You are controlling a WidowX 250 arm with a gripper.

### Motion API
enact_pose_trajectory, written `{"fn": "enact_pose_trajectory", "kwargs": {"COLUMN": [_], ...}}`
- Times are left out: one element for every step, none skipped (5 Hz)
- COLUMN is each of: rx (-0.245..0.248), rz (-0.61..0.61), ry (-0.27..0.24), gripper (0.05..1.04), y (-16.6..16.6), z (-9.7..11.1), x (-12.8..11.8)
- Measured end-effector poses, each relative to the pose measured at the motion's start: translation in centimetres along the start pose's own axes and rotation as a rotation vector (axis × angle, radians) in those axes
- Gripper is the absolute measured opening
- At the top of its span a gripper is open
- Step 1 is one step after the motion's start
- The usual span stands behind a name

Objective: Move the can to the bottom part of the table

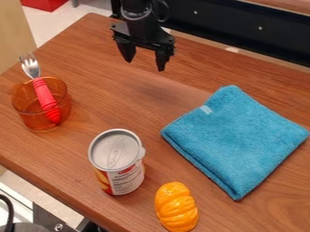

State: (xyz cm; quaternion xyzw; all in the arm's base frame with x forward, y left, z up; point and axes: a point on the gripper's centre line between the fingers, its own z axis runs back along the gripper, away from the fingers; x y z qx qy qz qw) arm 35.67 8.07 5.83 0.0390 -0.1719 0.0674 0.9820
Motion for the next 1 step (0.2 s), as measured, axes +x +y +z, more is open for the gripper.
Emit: {"fn": "enact_pose_trajectory", "kwargs": {"rx": [0.013], "rz": [0.018], "ry": [-0.066], "gripper": [1.000], "y": [0.21], "z": [-0.40], "x": [1.81]}}
